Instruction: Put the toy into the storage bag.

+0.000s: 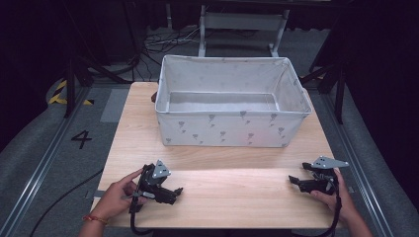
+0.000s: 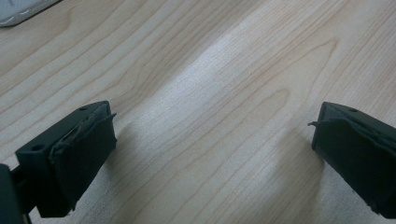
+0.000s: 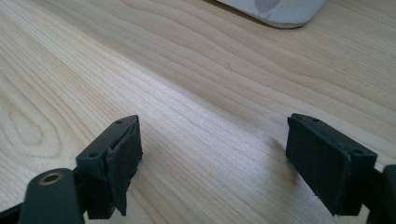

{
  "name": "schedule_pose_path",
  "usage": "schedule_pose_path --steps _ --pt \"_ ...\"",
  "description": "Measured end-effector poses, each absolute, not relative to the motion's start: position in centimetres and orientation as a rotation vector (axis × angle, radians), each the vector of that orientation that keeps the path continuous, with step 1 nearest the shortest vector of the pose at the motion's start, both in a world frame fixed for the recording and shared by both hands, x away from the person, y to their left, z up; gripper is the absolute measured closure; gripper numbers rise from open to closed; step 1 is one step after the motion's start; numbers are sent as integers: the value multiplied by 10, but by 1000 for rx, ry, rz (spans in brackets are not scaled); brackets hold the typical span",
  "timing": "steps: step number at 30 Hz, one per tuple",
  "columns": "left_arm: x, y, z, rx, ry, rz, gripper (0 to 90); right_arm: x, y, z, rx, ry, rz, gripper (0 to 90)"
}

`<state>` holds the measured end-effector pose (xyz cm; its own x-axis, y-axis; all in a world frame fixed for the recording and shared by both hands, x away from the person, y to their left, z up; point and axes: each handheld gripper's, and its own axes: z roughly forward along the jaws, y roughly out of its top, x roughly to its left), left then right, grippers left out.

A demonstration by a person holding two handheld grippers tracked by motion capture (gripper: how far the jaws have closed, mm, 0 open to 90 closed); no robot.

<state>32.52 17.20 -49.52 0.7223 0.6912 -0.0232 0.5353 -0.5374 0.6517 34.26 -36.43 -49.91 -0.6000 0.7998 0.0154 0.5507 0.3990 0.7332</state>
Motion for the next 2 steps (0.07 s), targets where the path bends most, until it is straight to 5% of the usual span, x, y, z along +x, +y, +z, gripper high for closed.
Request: schedule_pose_path --steps 2 --pt "325 172 -495 2275 927 314 0 343 -364 -499 1171 2322 1024 185"
